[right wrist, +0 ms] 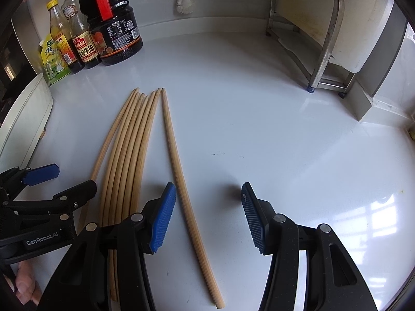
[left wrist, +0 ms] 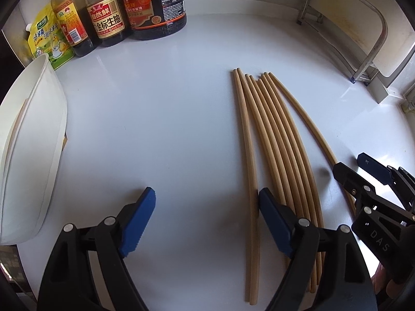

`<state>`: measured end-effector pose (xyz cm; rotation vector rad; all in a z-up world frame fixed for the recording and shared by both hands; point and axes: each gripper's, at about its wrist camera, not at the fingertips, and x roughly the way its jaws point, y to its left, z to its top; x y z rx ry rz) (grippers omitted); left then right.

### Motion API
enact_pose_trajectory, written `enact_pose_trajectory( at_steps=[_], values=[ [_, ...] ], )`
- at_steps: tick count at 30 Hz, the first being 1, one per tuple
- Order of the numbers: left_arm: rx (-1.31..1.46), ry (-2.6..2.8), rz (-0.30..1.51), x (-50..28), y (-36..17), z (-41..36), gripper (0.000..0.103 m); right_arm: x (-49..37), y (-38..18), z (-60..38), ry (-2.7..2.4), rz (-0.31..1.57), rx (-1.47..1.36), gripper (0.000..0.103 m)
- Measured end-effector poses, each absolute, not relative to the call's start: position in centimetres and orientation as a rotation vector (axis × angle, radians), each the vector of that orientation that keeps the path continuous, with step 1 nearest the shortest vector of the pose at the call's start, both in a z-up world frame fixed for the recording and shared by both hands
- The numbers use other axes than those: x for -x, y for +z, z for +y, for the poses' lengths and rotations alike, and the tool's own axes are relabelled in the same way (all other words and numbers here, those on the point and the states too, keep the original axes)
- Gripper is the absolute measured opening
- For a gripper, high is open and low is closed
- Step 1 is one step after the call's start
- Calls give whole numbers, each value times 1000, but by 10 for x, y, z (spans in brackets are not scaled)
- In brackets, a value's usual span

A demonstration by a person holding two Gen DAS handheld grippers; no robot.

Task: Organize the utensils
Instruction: 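Close the left tool on one chopstick while the right tool grasps another, then lift and carry both held chopsticks over the white basin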

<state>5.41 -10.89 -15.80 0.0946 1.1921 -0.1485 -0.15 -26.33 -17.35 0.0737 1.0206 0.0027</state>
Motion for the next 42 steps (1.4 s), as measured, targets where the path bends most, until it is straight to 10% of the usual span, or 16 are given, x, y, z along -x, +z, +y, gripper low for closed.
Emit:
enact_pose_trajectory(
  at_steps=[12, 16, 21, 25, 42],
  values=[
    [-102, -159, 1153, -63, -158, -108, 73, -4, -177, -256, 20, 989, 7, 50],
    [-105, -167, 1144, -62, -155, -111, 59, -3, -178, -255, 35, 986, 11, 48],
    [-112, -190, 1137, -62, -154, -114, 33, -4, -177, -248, 60, 978, 40, 11],
    [-122, -210, 1146, -60, -153, -117, 7, -4, -176, -247, 69, 977, 32, 8],
    [-126, -238, 1177, -52, -138, -107, 7, 8, -161, -258, 65, 982, -118, 6]
  ],
)
